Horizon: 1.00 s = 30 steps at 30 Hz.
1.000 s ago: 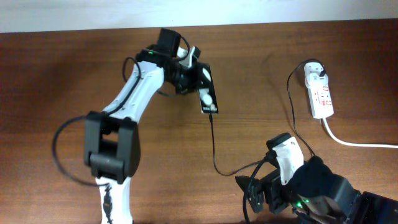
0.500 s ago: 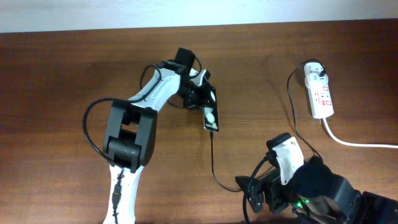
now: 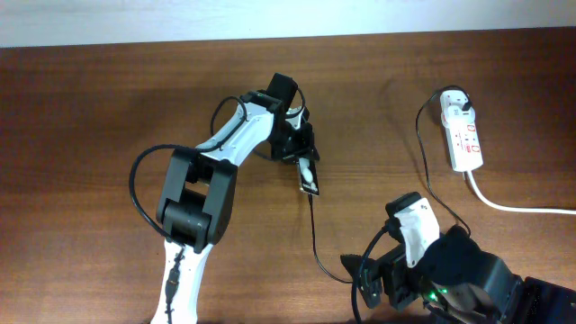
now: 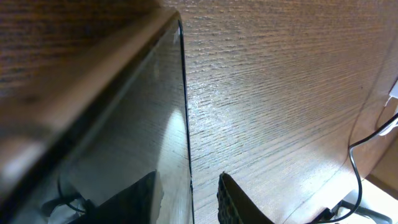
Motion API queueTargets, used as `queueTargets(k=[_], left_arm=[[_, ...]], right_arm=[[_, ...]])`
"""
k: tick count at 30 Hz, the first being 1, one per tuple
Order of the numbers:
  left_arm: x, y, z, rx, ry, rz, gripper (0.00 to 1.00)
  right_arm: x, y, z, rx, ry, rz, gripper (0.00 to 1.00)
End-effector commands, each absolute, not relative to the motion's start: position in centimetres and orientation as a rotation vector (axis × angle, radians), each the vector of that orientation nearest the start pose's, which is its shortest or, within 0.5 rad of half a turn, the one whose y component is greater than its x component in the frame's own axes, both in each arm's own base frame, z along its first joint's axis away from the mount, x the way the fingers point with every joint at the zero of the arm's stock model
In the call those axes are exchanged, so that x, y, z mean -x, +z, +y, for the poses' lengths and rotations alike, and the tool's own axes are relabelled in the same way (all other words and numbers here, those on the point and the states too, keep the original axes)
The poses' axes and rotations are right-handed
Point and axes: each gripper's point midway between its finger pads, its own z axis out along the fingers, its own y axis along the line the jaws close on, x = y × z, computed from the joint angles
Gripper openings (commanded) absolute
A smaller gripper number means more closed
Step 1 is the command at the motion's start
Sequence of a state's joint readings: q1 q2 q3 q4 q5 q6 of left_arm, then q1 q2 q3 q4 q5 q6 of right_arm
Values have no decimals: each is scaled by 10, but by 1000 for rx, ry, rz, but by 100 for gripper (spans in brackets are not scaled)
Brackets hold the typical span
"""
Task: Plug charger to phone and switch on socket
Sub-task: 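Lower the charging phone flat onto the table with the left gripper and release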
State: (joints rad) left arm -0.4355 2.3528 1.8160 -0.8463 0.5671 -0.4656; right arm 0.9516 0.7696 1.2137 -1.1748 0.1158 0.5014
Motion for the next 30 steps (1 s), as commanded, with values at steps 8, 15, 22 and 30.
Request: queueTargets(k=[8, 15, 22, 30], left_arm=[[-410, 9, -283, -23, -846, 3081, 77], [-411, 8, -283, -23, -840, 3080, 99], [-415, 3, -274, -11, -741, 3080, 99], [-411, -11, -235, 36, -394, 3133, 99]], right_arm=[[-140, 297, 156, 453, 591, 2315, 99], [-140, 297, 156, 453, 591, 2315, 99], [-140, 297, 156, 453, 591, 2315, 99], [-140, 297, 156, 453, 591, 2315, 99]])
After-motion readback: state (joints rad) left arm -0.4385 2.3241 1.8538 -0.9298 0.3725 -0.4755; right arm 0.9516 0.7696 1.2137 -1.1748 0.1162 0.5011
